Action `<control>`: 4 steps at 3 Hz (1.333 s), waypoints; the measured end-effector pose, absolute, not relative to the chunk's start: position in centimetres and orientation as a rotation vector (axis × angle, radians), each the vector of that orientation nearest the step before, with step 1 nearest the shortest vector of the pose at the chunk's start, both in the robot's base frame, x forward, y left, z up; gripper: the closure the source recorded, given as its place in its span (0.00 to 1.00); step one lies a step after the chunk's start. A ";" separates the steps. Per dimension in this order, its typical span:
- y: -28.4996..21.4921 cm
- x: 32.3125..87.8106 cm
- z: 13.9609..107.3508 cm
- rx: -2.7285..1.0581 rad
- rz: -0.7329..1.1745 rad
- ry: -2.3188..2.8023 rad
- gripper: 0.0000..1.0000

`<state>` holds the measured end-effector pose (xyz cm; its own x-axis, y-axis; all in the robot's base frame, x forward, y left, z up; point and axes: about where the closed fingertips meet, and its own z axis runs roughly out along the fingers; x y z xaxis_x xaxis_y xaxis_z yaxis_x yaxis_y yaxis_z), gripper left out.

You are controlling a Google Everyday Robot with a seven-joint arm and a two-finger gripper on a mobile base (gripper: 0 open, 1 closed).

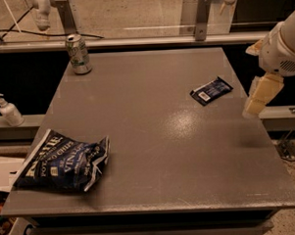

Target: Move rxbar blueberry near blue chip bag

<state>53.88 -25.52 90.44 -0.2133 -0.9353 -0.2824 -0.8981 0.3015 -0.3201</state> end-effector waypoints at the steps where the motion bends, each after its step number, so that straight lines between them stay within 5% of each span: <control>1: -26.9 57.8 89.1 -1.533 -0.134 2.209 0.00; 4: -28.0 62.1 85.3 -1.232 -0.034 2.369 0.00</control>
Offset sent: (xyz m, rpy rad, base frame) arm 0.0946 -0.0272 -0.0260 0.0977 -0.0251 -0.2606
